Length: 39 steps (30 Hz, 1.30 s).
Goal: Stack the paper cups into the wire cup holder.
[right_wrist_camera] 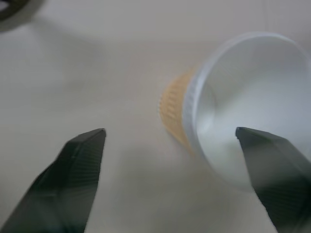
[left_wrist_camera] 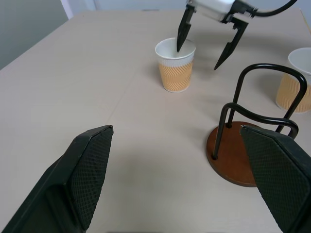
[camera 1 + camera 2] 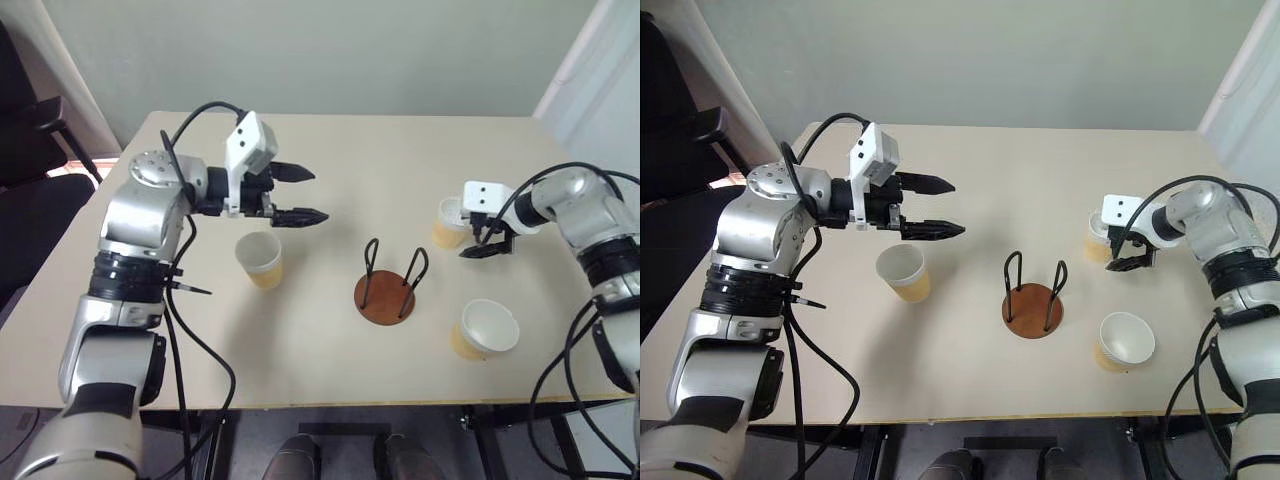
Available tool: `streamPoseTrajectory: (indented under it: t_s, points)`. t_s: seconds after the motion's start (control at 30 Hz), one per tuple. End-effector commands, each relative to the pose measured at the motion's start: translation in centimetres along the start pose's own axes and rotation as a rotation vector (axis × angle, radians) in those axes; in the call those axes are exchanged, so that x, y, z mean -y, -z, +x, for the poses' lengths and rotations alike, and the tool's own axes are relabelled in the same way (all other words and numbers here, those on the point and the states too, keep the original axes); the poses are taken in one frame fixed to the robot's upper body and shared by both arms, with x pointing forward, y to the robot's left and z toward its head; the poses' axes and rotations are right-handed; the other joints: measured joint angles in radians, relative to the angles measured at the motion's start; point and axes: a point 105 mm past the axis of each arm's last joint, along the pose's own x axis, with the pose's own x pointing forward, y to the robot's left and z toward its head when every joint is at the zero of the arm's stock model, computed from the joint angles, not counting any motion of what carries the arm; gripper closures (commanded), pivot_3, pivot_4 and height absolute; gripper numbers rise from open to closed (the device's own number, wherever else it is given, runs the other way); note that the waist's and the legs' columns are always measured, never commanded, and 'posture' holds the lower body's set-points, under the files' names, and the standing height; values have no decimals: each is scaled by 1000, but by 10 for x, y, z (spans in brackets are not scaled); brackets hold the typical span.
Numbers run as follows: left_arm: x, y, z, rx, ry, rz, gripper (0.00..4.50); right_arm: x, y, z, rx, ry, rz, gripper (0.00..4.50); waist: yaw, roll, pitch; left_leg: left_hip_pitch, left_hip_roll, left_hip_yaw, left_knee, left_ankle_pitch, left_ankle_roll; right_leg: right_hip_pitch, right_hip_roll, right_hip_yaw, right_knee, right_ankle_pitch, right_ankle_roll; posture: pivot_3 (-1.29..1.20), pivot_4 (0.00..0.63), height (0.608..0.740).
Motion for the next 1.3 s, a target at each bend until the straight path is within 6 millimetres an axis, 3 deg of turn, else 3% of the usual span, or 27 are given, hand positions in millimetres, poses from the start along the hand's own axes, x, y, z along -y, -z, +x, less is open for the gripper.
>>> streamPoseTrajectory:
  t_s: [0.03, 0.17, 0.33, 0.43, 0.57, 0.77, 1.03, 1.3]
  points:
    - [2, -9, -6, 3, 4, 54, 0, 9, -11, -10, 22, 20, -48, 1250, 1, 0, 0, 0, 0, 0, -1, 0, -1, 0, 0, 0, 0, 0, 0, 0, 150, 740]
    - [6, -8, -9, -1, 48, 53, 0, 10, -22, -25, 55, -6, -94, 2680, 1, 0, 0, -1, 0, 0, -4, 1, -2, -1, 0, 0, 0, 0, -1, 0, 150, 740]
    - [18, -22, -12, 88, 172, 24, 0, -2, -47, -62, 131, -70, -141, 4482, 2, 0, 0, -4, 0, 0, -5, 1, -3, -3, 0, -1, -1, 0, -1, 0, 150, 740]
    - [22, -30, -15, 139, 222, 7, 0, -13, -62, -81, 163, -92, -174, 4482, 2, 0, 0, -4, 0, 0, -5, 1, -3, -3, 0, -1, -2, 0, -1, 0, 150, 740]
    - [18, -32, -18, 145, 233, 16, 0, -35, -98, -114, 243, -111, -243, 4482, 1, 0, 0, -4, 0, 0, -5, 2, -5, -3, 0, -1, -2, 0, -1, 0, 150, 740]
    - [14, -31, -12, 137, 236, 31, 0, -53, -131, -132, 293, -126, -332, 4482, -5, 0, 0, -2, 1, -1, -5, 5, -5, -2, 0, -1, -5, 1, -4, 0, 150, 740]
    - [14, -26, -6, 124, 249, 43, 0, -71, -149, -127, 321, -182, -400, 4482, -5, 0, 0, -2, 1, -2, -4, 6, -4, -3, 0, -2, -2, 1, -5, 0, 150, 740]
    - [16, -25, -7, 123, 245, 46, 0, -81, -139, -109, 290, -235, -416, 4482, -5, 0, 0, -2, 1, -2, -4, 6, -5, -3, 0, -2, -2, 1, -5, 0, 150, 740]
